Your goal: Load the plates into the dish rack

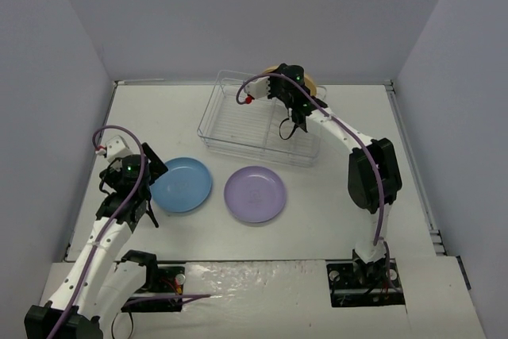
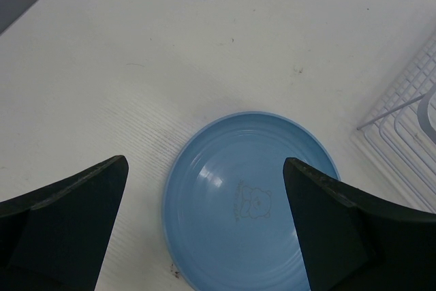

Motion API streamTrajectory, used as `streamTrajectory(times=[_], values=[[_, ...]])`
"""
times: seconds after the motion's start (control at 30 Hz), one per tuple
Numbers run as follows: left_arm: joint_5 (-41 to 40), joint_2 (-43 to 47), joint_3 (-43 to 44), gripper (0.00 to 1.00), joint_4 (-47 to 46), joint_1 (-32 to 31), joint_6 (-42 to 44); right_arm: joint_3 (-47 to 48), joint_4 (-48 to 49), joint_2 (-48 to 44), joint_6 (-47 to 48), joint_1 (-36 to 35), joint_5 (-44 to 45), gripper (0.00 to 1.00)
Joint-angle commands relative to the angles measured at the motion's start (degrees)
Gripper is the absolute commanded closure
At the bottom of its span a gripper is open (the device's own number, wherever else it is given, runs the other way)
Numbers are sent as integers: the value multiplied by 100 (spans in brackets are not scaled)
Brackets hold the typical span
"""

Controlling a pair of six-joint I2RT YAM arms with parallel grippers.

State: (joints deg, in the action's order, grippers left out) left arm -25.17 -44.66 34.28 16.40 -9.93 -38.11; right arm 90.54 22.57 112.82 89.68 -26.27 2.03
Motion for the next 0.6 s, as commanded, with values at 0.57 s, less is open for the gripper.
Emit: streamTrajectory(times=[0.57], values=[[-102,-60,386,3,-286,27,23,-105,929,135,-113,129,-36,95]])
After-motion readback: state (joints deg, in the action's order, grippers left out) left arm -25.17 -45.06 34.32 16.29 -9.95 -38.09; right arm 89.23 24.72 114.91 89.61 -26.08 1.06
